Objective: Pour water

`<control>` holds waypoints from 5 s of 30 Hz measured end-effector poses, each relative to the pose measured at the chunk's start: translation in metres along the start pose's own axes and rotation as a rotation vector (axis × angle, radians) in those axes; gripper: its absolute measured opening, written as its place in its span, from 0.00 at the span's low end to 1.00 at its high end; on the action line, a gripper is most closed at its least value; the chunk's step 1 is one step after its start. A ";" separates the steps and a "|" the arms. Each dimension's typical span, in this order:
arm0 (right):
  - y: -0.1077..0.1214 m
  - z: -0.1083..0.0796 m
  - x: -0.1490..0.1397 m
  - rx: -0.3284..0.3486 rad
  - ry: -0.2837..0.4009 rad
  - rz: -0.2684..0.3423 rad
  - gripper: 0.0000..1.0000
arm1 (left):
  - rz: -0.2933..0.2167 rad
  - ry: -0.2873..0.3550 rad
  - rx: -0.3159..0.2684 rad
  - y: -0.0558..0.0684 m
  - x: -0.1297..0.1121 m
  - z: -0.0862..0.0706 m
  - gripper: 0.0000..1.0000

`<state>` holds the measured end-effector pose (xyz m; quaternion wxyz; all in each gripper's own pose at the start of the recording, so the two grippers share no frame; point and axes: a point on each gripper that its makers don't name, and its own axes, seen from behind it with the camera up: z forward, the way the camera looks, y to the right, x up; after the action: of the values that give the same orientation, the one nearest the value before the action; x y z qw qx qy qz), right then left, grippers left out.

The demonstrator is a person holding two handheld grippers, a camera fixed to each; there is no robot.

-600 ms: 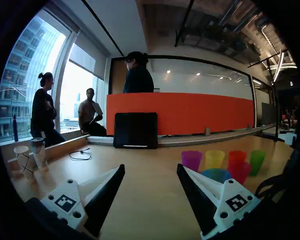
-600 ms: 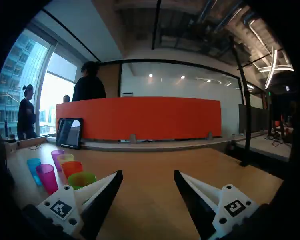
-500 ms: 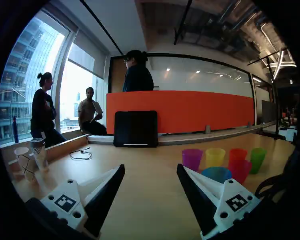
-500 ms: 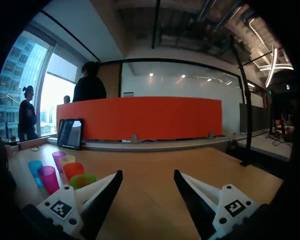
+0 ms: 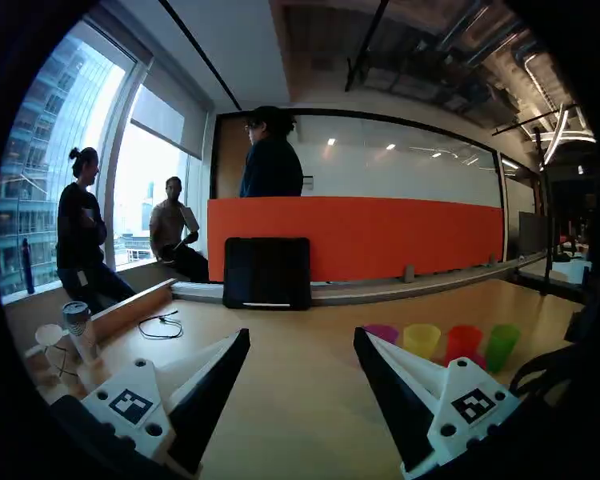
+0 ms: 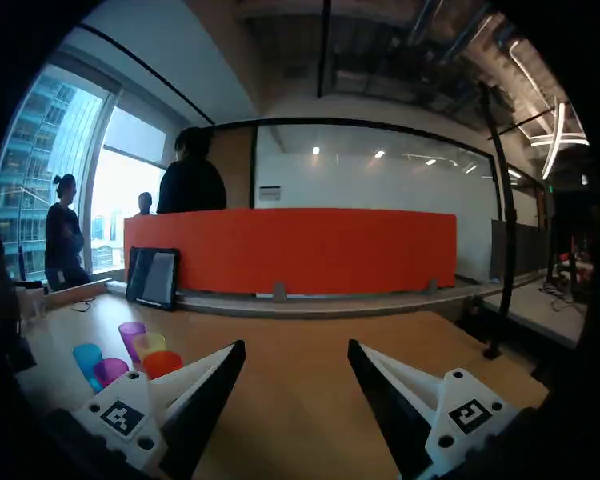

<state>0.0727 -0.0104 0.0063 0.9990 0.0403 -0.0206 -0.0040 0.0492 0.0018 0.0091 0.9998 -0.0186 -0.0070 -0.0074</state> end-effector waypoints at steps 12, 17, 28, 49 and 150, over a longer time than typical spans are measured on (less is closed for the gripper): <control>-0.001 0.011 0.064 0.038 -0.002 -0.005 0.99 | 0.003 0.002 -0.049 0.007 0.078 0.011 0.96; -0.005 0.014 0.088 0.062 -0.005 -0.008 0.99 | -0.011 -0.011 -0.054 0.009 0.101 0.017 0.97; -0.015 0.018 0.130 0.103 -0.010 -0.009 0.99 | -0.016 0.001 -0.088 0.010 0.154 0.022 0.96; -0.051 0.003 0.146 0.367 -0.019 0.014 0.99 | -0.027 -0.027 -0.288 0.042 0.160 0.023 0.97; -0.098 -0.009 -0.109 0.686 -0.512 -0.275 0.99 | 0.196 -0.557 -0.661 0.119 -0.119 -0.007 0.97</control>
<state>-0.0363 -0.1059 -0.0150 0.8808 0.3690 -0.2618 -0.1393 -0.0678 0.1219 -0.0035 0.8960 -0.3390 -0.2718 0.0910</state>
